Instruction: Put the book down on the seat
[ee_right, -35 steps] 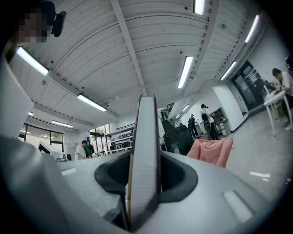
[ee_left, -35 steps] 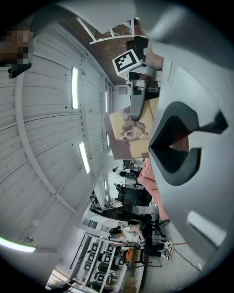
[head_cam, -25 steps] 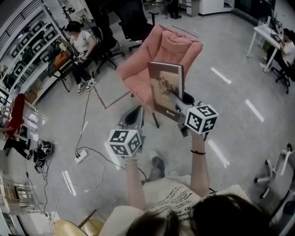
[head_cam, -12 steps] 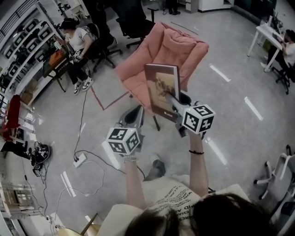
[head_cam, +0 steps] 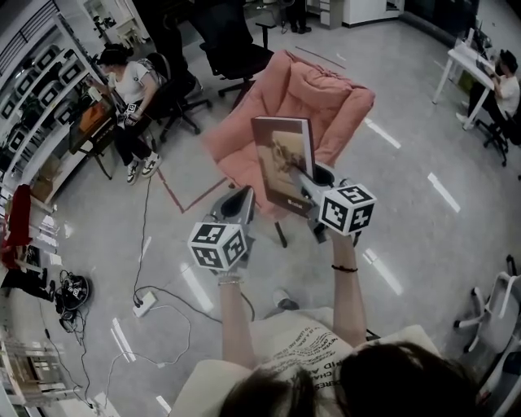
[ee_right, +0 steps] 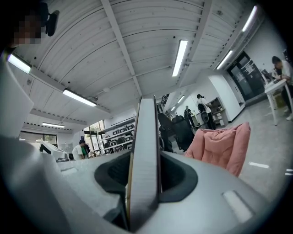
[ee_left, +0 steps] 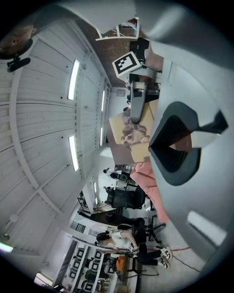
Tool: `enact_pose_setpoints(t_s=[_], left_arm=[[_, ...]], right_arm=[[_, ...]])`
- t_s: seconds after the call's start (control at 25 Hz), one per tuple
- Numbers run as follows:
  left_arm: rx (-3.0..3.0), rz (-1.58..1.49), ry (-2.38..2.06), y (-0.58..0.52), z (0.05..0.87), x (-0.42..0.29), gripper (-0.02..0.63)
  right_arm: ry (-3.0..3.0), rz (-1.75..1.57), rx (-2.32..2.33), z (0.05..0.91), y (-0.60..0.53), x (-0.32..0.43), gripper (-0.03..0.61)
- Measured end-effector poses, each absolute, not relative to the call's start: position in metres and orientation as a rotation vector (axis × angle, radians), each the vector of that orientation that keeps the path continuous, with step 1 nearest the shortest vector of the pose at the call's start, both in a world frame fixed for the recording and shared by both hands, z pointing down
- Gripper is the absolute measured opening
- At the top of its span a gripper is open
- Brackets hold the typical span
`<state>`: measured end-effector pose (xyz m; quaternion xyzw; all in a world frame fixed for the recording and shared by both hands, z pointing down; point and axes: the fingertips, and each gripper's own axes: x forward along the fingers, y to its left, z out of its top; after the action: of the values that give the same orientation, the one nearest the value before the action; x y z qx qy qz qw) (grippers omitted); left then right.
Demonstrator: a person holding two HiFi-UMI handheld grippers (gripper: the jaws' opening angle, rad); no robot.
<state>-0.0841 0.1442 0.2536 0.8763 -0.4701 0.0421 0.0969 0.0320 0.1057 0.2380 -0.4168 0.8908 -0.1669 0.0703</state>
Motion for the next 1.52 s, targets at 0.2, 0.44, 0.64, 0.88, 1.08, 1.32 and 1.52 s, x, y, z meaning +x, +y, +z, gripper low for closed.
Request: enact_pose_setpoints(t_s=[0.2,0.44,0.64,0.88,1.08,1.32,1.52], left_arm=[[2.613,0.128,-1.362,0.106,0.238,-0.115,-0.006],[2.599,0.132,-1.367,0.085,0.251,-0.140,-0.006],[2.580,0.134,-1.358,0.072,0.261,-0.149,-0.006],[2.541,0.126,-1.358,0.043,0.271,-0.167,-0.006],[2.534,0.149,-1.358,0.002,0.276,-0.180,-0.006],[2.506,0.142,-1.357,-0.056,0.286,-0.192,-0.006],[2.468,0.161,-1.352,-0.100,0.297,-0.198,-0.006]], right_arm=[[2.656,-0.516,-1.276,0.224,0.069,0.001,0.149],[2.633,-0.559,-1.276,0.239,0.046,-0.021,0.149],[2.614,-0.584,-1.297,0.246,0.027,-0.022,0.149],[2.622,-0.635,-1.304,0.260,-0.003,-0.037,0.150],[2.597,-0.663,-1.311,0.264,-0.049,-0.039,0.149],[2.608,-0.696,-1.303,0.274,-0.109,-0.052,0.149],[2.625,-0.747,-1.319,0.288,-0.159,-0.053,0.149]])
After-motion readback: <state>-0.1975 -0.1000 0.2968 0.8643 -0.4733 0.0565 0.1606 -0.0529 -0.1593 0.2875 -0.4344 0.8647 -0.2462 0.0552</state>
